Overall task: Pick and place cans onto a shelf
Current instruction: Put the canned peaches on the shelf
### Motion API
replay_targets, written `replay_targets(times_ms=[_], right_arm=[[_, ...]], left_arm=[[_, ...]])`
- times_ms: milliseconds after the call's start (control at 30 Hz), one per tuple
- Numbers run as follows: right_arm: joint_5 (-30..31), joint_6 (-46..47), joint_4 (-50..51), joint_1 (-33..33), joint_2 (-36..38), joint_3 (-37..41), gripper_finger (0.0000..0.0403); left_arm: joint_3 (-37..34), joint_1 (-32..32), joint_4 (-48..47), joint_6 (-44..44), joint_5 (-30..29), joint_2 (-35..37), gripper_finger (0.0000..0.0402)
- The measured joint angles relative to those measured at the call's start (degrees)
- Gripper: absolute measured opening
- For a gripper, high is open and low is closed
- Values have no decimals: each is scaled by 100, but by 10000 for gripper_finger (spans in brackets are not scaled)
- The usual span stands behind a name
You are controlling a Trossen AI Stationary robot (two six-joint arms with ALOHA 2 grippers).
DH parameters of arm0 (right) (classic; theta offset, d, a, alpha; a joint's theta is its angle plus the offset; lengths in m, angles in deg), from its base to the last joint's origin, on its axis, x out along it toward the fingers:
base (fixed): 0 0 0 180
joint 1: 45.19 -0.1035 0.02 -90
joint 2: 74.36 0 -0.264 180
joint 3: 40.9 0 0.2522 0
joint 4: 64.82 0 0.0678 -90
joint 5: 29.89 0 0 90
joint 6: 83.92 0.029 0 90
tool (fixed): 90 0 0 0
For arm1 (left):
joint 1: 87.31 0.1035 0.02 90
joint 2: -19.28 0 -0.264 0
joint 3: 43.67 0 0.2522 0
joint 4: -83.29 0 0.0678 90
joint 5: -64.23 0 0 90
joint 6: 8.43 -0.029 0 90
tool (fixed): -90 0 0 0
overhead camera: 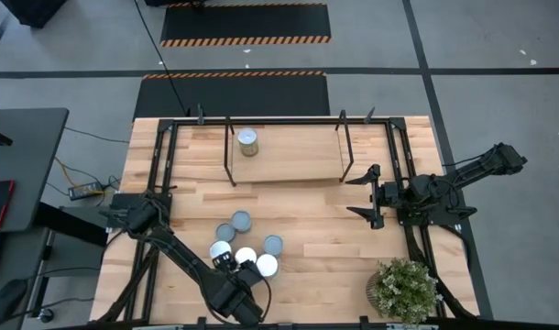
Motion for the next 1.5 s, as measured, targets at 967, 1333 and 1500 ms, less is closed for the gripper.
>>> replay_targets(times_ms=[967, 1333, 1500], right_arm=[[-11, 85, -70, 0, -2, 0, 364], [-13, -44, -111, 0, -1, 0, 364], [-15, 24, -82, 0, -13, 0, 364]], left_arm=[[1605, 1880, -983, -2169, 226, 831, 319], [1427, 4081, -671, -4776, 502, 769, 319], [1429, 4947, -673, -5344, 520, 750, 319]])
